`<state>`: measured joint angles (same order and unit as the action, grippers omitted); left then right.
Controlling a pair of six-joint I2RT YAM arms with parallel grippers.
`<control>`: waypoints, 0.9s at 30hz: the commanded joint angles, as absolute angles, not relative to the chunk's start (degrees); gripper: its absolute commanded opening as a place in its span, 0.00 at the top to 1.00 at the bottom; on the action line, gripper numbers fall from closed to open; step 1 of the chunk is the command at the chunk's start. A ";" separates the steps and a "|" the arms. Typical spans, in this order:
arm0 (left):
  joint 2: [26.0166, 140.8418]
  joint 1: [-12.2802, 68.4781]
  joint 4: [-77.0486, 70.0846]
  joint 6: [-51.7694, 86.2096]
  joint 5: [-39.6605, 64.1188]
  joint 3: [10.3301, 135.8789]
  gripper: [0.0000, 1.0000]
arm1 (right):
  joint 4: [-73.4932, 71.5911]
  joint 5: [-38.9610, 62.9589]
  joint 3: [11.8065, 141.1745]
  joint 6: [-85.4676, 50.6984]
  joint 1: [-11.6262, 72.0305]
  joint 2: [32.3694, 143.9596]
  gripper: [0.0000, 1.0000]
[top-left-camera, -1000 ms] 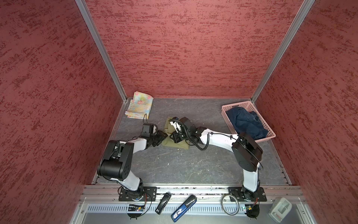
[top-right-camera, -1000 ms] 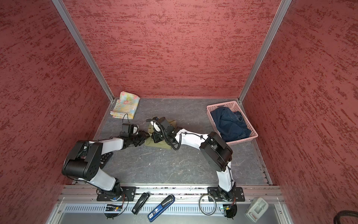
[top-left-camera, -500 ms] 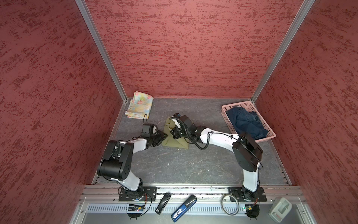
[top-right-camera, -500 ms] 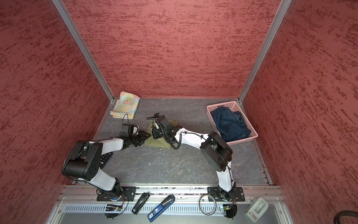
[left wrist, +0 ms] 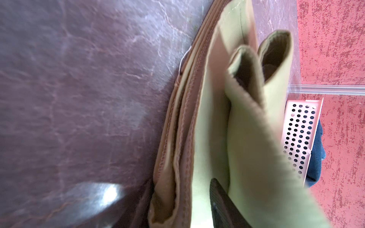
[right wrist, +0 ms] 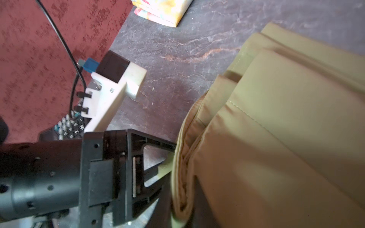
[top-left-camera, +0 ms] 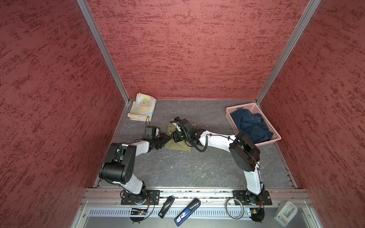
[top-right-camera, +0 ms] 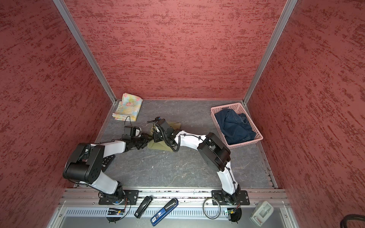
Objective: Fold and stack skirts
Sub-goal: Fold the skirt at the center of the table.
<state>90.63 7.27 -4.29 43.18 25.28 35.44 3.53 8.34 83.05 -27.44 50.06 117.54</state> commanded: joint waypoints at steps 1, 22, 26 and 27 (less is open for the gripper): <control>89.77 6.52 -0.48 42.59 25.14 34.66 0.51 | 2.26 9.12 82.92 -26.19 50.27 114.53 0.53; 75.26 -2.38 18.31 39.90 27.51 39.56 0.25 | 2.17 11.41 73.08 -26.92 43.26 107.56 0.37; 80.37 -2.50 17.54 40.08 29.96 42.01 0.24 | 1.49 8.29 72.43 -25.15 45.70 110.01 0.42; 81.54 -2.43 17.12 40.12 30.27 42.57 0.24 | 1.21 7.70 72.26 -24.68 46.41 110.89 0.45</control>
